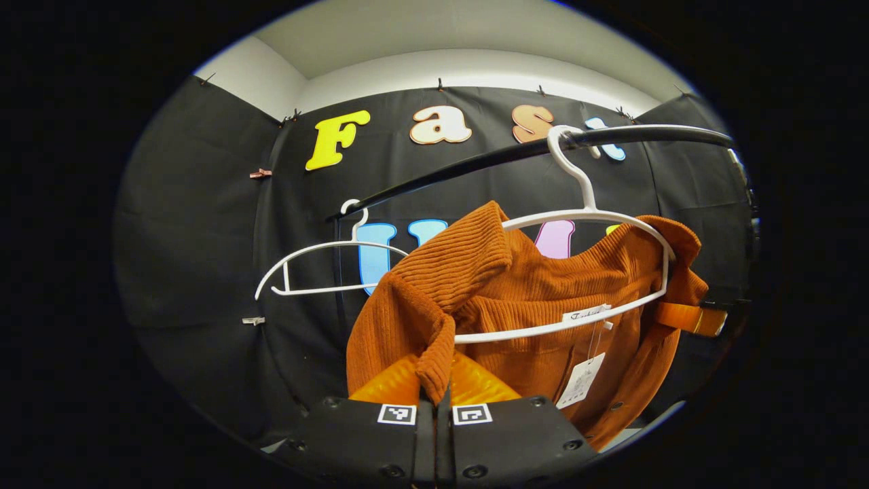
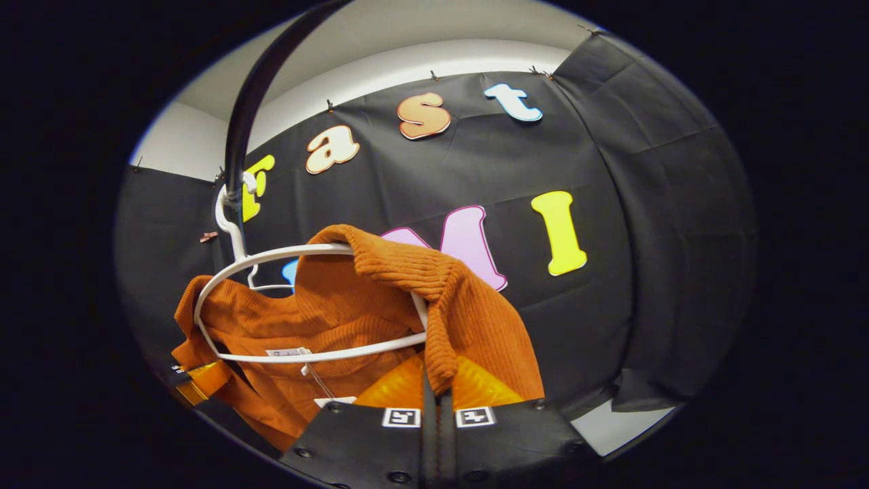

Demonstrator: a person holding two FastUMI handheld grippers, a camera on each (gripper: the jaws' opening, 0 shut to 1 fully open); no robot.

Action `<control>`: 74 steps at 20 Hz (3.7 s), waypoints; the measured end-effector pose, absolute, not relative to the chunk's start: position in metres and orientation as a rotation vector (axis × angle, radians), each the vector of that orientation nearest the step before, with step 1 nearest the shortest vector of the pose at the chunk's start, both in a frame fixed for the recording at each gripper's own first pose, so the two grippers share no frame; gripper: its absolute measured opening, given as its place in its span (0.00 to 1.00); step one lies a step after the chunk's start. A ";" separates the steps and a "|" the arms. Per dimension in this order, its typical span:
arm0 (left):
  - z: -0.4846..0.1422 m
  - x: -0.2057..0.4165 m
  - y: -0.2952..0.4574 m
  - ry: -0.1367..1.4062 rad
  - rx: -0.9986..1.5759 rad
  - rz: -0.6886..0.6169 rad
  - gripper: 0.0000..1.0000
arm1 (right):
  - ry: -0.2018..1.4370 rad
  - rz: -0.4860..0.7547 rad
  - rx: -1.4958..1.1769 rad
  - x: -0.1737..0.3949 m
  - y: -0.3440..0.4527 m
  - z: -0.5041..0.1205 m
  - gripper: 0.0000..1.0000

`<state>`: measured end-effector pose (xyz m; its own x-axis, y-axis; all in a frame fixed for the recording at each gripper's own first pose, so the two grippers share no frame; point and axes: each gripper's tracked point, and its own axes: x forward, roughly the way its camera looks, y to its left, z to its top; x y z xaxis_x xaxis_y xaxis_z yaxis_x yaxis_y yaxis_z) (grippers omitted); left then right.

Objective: Grasp the clothes on the hanger with both hands and then place them into the laundry hamper below.

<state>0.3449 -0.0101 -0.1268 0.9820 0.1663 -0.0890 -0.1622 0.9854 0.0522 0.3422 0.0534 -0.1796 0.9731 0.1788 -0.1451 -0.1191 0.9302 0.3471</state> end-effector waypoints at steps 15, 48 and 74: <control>-0.107 0.347 0.012 0.190 -0.019 0.077 0.05 | 0.225 0.207 0.581 0.370 -0.007 -0.150 0.04; -0.170 0.292 -0.060 0.299 -0.097 -0.177 0.05 | 0.366 0.535 0.577 0.246 0.149 -0.187 0.04; -0.408 0.299 -0.075 0.675 -0.017 -0.098 0.53 | 0.828 0.273 0.080 0.224 0.100 -0.463 0.46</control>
<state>0.2990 -0.0748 -0.4078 0.7760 -0.0958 -0.6234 0.0845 0.9953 -0.0478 0.2237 0.1004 -0.4634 0.6435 0.2707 -0.7160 -0.2089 0.9620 0.1759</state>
